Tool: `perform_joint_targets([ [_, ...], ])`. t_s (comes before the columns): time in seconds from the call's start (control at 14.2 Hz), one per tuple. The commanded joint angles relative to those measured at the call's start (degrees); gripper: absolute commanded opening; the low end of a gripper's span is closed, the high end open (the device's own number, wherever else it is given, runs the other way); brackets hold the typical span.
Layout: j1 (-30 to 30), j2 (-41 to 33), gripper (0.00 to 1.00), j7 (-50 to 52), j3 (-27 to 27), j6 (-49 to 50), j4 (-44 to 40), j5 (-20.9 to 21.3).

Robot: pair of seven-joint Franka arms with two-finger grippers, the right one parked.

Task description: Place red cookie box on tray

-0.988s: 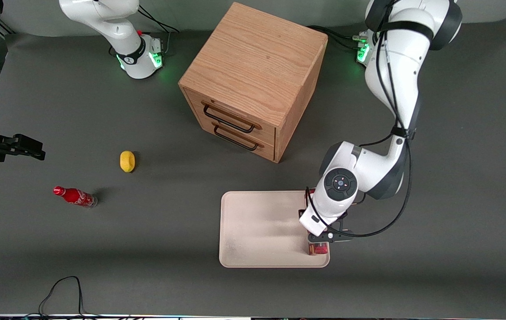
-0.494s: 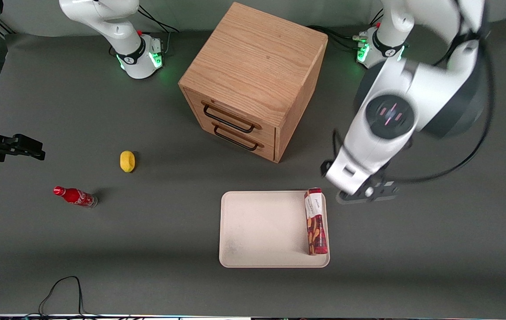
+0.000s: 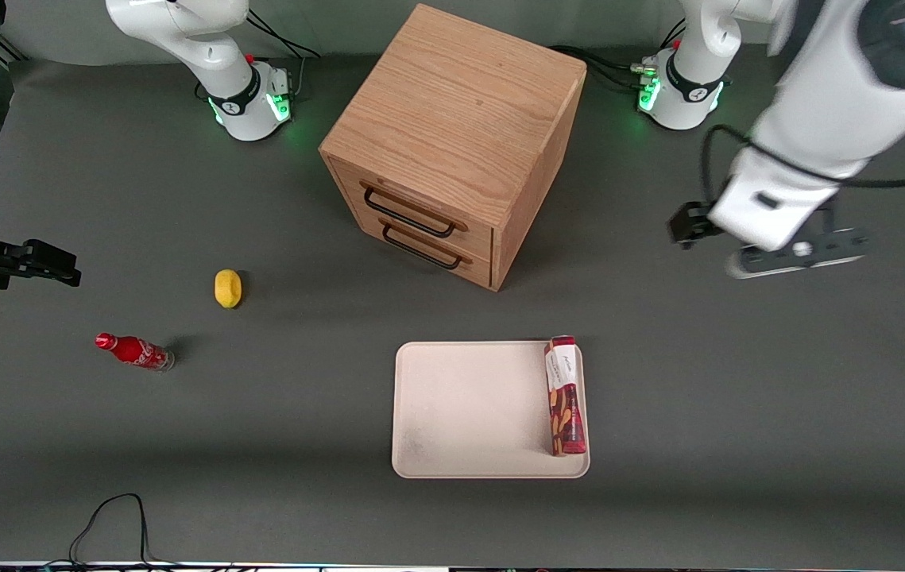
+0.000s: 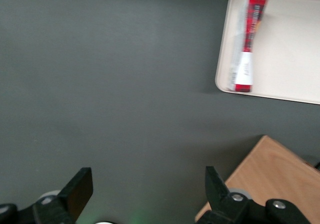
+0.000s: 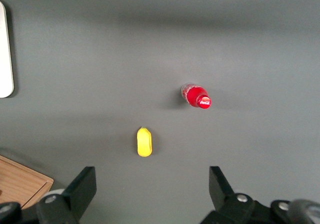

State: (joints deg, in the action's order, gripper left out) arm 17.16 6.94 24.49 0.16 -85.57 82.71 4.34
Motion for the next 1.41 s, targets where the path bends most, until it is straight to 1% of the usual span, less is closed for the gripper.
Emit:
perform_joint_targets([
  [0.0,-4.8,-5.4,1.0,-6.8,-0.2,-3.5,7.6,-0.6],
  [0.21,-10.4,-6.1,1.0,-14.3,-0.2,-5.7,9.1,-3.2],
  [0.28,-11.9,-6.2,1.0,-17.2,-0.2,-5.8,9.3,-3.6],
  [0.42,-14.6,-6.2,1.0,-19.6,-0.2,-6.4,9.3,-3.7],
  [0.56,-15.4,-6.2,1.0,-21.1,-0.2,-8.1,9.4,-3.9],
  [0.71,-16.7,-6.1,1.0,-22.3,-0.2,-8.9,9.4,-5.3],
  [0.99,-17.7,-6.1,1.0,-23.1,-0.6,-11.6,9.4,-5.3],
  [1.2,-17.0,-6.1,1.0,-21.8,-0.8,-9.1,8.0,-5.4],
  [1.34,-16.7,-5.9,1.0,-21.7,-0.8,-5.4,6.8,-5.4],
])
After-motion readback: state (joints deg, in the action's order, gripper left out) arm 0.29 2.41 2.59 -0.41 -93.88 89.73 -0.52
